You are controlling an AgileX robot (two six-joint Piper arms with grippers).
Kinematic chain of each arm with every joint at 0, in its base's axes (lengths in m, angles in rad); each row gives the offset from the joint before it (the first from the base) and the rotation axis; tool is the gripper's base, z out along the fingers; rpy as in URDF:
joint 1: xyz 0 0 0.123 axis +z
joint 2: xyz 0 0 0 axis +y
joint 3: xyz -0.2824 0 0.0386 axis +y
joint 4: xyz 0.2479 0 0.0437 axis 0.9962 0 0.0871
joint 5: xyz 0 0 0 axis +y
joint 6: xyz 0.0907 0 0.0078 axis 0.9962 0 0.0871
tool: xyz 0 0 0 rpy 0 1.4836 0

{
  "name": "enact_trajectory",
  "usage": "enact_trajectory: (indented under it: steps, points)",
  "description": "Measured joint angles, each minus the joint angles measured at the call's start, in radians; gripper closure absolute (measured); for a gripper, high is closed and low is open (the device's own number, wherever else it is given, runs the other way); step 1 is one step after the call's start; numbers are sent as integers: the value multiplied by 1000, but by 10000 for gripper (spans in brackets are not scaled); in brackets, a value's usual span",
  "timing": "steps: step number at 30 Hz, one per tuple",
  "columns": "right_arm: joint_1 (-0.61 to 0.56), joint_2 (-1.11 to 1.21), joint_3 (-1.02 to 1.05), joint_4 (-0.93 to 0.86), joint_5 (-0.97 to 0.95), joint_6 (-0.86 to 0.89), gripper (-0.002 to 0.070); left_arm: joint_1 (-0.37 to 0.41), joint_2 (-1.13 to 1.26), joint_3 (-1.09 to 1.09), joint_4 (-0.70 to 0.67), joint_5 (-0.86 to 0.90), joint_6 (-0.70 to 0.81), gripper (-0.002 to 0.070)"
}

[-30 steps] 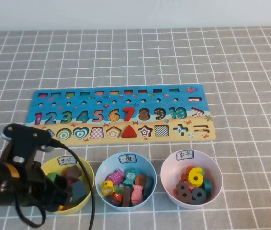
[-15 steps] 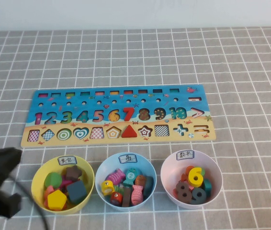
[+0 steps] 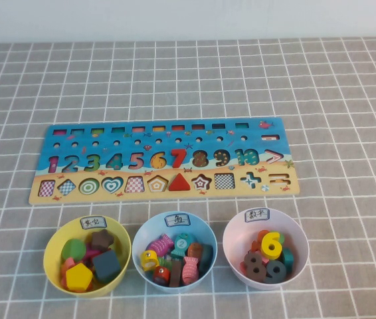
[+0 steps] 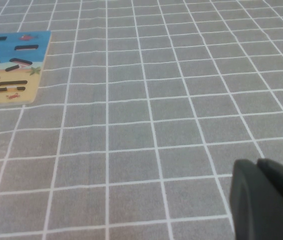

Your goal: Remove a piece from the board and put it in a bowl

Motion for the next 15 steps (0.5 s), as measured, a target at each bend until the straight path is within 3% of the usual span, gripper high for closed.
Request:
enact_trajectory:
  steps: [9, 15]
  points:
    - [0, 0, 0, 0, 0, 0, 694, 0, -10, 69, 29, -27, -41, 673]
    - [0, 0, 0, 0, 0, 0, 694, 0, -10, 114, 61, -205, -43, 675]
